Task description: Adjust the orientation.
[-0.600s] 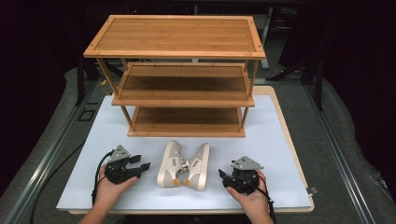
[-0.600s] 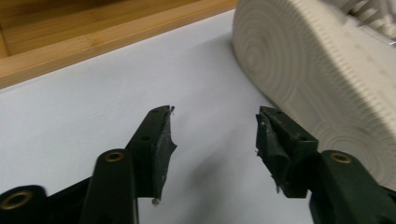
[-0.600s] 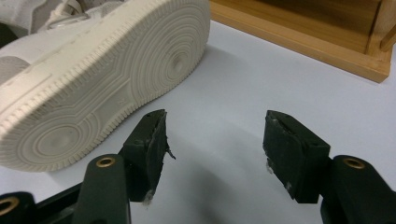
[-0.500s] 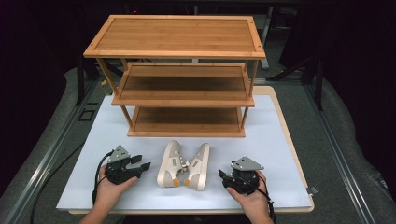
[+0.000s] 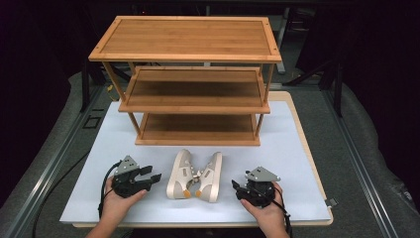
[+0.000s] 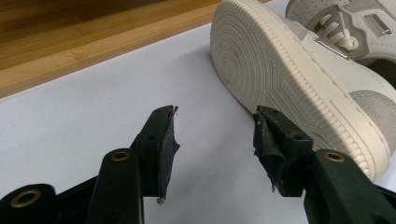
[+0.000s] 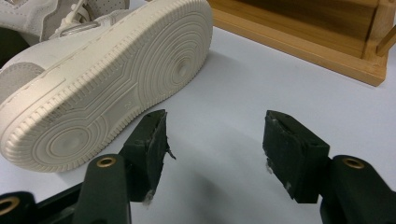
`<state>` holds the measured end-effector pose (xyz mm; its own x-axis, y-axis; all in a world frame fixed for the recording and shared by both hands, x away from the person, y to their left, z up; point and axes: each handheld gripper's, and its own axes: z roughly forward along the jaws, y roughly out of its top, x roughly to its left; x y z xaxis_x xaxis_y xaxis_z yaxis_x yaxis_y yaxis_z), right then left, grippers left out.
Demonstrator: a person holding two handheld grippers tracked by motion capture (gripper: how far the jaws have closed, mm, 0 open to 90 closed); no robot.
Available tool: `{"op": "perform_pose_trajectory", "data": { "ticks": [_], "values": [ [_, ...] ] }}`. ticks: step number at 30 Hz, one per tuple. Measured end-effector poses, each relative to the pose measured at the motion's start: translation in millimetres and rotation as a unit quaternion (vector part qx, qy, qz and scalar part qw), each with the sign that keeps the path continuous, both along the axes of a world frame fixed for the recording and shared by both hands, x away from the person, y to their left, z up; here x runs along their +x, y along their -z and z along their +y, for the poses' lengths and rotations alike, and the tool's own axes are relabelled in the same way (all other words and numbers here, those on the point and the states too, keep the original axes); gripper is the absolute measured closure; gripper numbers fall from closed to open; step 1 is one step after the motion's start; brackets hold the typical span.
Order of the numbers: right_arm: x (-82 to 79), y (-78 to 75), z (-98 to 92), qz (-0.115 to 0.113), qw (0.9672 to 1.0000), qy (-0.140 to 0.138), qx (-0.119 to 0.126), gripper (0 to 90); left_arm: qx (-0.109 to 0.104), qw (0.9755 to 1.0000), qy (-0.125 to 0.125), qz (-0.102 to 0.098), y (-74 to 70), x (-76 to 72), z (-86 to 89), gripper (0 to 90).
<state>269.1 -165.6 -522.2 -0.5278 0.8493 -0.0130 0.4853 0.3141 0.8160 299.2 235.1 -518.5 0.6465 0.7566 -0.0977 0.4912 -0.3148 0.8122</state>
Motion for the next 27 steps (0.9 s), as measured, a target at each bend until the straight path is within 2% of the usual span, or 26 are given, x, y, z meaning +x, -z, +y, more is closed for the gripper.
{"op": "perform_pose_trajectory", "data": {
  "ticks": [5, 10, 12, 14, 18, 22, 25, 27],
  "values": [
    [-1.6, -1.8, 0.6, -0.003, 1.0, -0.001, 0.0, 39.0, 0.007, 1.0, -0.004, 0.0, 0.3, -0.4, -1.6, 48.3],
    [-2.1, -2.4, 1.5, -0.007, 1.0, -0.005, 0.0, 39.1, 0.003, 1.0, -0.005, 0.0, -1.3, -1.2, -4.8, 46.8],
    [-4.1, -3.6, 5.1, -0.018, 0.9996, -0.008, -0.02, 39.2, -0.004, 1.0, -0.002, 0.0, -2.8, -1.3, -6.2, 45.8],
    [-4.6, -4.1, 5.9, -0.019, 0.9996, -0.007, -0.022, 39.3, -0.007, 1.0, 0.001, -0.004, -5.1, -1.6, -8.6, 45.7],
    [-5.6, -5.5, 7.6, -0.021, 0.9995, -0.009, -0.02, 39.6, -0.013, 0.9999, 0.005, -0.004, -9.6, -3.1, -12.9, 46.5],
    [-5.2, -5.4, 6.3, -0.018, 0.9997, -0.007, -0.013, 39.7, -0.007, 0.9999, 0.008, -0.003, -13.0, -5.5, -18.6, 46.3],
    [-4.7, -5.6, 4.8, -0.012, 0.9998, -0.008, -0.011, 39.7, -0.018, 0.9998, 0.009, 0.004, -17.1, -7.4, -24.0, 46.2],
    [-4.4, -5.1, 5.0, -0.016, 0.9998, -0.005, -0.009, 39.6, -0.022, 0.9997, 0.012, 0.006, -18.5, -7.9, -25.7, 46.0]
  ]
}}
